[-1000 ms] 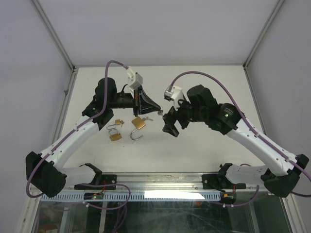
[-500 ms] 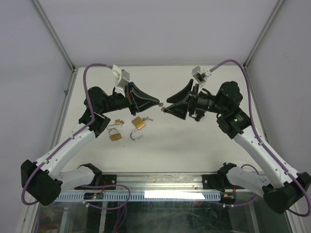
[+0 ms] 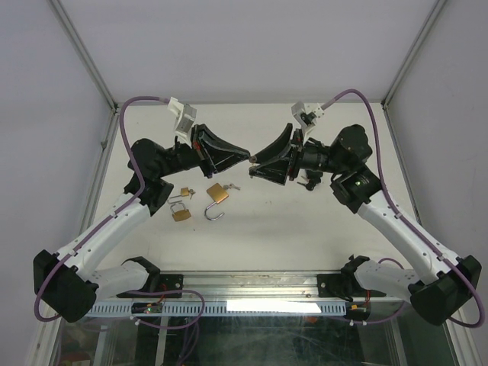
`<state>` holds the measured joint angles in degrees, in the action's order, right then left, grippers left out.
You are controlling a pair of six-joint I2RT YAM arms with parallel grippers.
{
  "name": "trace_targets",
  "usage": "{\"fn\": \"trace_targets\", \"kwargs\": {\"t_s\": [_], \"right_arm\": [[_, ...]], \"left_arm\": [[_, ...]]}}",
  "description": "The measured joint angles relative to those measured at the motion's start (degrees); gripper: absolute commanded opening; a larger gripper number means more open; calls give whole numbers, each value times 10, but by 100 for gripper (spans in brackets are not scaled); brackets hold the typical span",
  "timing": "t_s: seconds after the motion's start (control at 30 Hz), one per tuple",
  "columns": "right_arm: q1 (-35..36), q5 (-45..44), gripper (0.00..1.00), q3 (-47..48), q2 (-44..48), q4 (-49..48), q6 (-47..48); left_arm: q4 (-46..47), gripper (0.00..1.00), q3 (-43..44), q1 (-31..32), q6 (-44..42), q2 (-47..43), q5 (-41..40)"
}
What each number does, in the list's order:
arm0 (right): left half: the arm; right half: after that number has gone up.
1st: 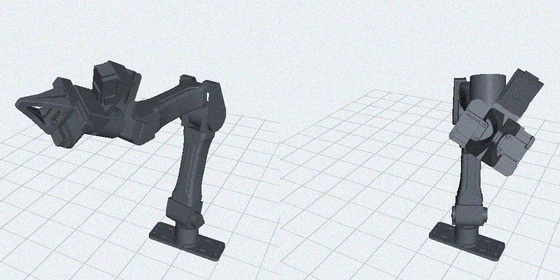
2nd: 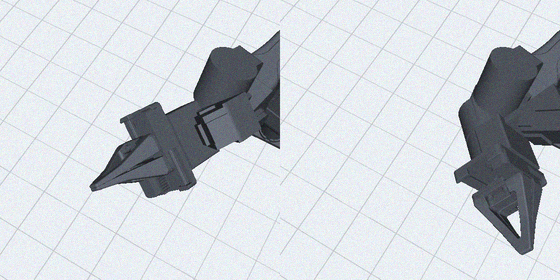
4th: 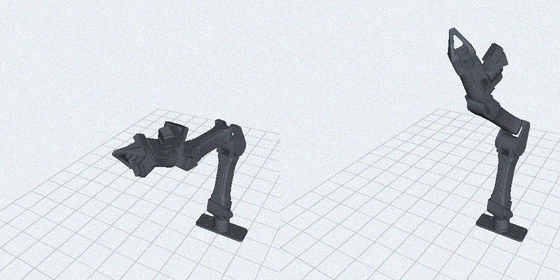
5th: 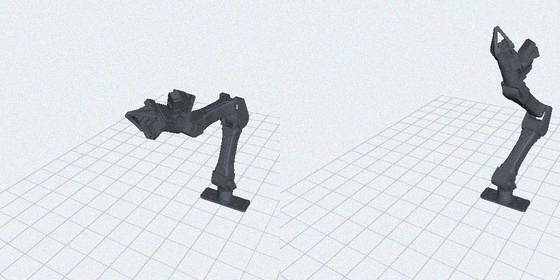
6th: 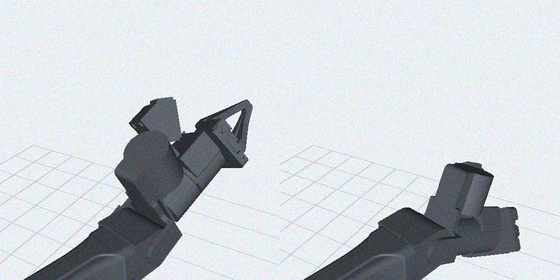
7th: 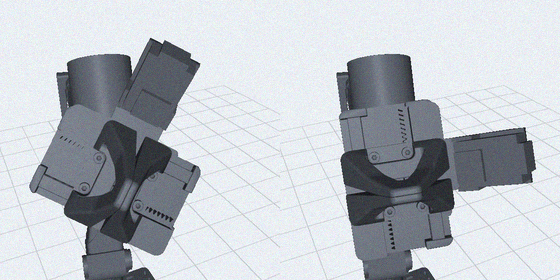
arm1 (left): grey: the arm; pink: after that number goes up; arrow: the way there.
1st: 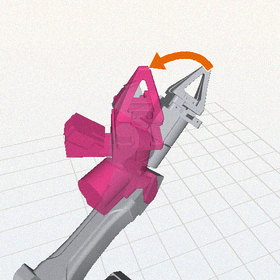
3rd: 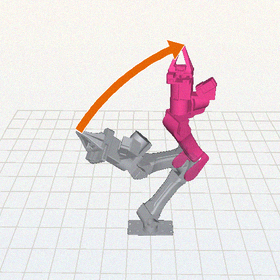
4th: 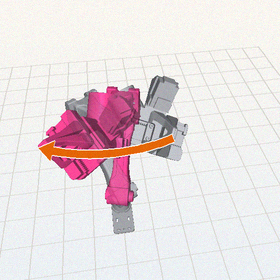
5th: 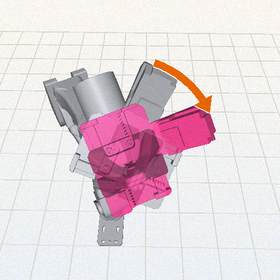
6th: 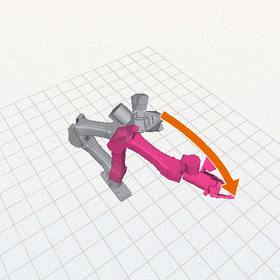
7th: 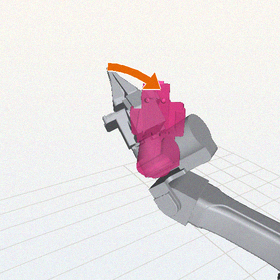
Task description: Unlock with the key
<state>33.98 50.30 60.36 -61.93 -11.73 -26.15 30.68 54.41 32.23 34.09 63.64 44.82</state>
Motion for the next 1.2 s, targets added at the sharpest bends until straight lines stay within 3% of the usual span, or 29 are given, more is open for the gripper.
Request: {"fn": "trace_targets", "kwargs": {"t_s": [0.1, 0.23, 0.43, 0.73, 0.77, 0.83, 0.87, 1.07, 1.2], "right_arm": [[6, 0, 39, 0, -9, -7, 0], [8, 0, 35, 1, -18, -14, -2], [8, 1, 0, 12, -33, -22, -4], [7, -8, 0, 12, -33, -21, -3], [6, -8, 0, 12, -33, -20, -3], [3, -8, 0, 12, -31, -13, -1], [1, -7, 0, 12, -28, -5, 1], [-24, -8, 0, 53, -17, 136, 54], [-37, -22, 0, 94, -5, 268, 113]], "left_arm": [[4, 0, 0, 0, 1, 1, 0], [6, 0, 0, 0, 5, 1, 0], [8, 0, 0, 0, 10, 2, -1], [12, 0, 0, 0, 12, 4, -9], [12, 13, 0, 0, 11, 4, -10], [10, 74, 0, 0, 10, 4, -11], [10, 97, 0, 0, 7, 4, -12], [-57, 99, 2, -40, -72, -6, 4], [-273, 99, 50, -76, -285, -15, 4]]}}
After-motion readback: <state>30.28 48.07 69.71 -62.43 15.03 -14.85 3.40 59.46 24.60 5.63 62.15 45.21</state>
